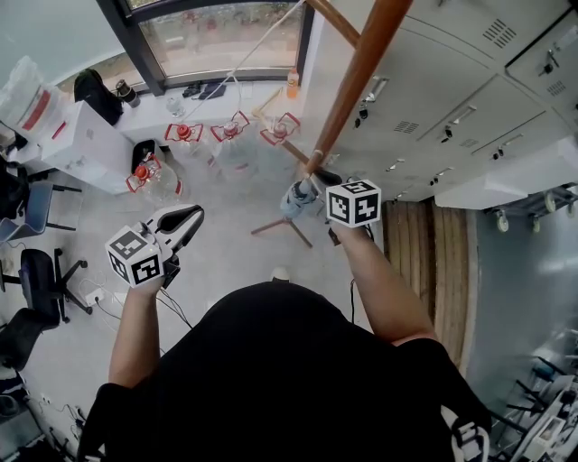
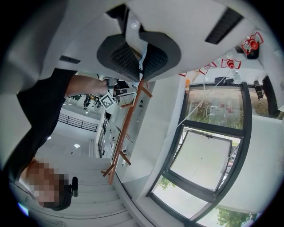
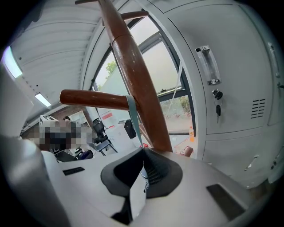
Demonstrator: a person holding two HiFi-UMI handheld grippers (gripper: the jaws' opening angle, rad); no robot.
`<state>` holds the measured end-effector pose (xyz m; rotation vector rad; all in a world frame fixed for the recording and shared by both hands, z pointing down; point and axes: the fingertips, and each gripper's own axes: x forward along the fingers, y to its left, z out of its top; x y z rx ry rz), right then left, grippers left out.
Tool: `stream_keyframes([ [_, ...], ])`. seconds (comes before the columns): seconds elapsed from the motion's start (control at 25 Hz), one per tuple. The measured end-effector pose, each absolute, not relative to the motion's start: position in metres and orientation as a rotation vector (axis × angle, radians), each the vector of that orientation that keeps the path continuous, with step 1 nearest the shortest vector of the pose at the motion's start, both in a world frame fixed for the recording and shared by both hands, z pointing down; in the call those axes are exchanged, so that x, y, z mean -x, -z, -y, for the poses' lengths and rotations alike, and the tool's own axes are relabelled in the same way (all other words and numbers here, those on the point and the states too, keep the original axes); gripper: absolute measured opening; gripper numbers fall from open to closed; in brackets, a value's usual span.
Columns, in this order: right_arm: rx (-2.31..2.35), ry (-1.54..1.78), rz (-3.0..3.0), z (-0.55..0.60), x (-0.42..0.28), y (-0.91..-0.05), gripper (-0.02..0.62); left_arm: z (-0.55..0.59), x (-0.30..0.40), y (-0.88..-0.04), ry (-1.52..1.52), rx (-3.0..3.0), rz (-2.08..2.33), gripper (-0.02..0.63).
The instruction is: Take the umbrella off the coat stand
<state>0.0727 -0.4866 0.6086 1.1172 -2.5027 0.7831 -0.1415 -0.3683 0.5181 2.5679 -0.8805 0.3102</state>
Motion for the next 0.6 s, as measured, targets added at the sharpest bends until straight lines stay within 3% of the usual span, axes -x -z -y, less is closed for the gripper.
stream_keyframes([
  [0.6, -1.109, -0.741, 2.517, 0.476, -0.073, -0.576, 0.017, 0.354, 0.144, -0.508, -0.285, -2.583, 0.876, 0.031],
])
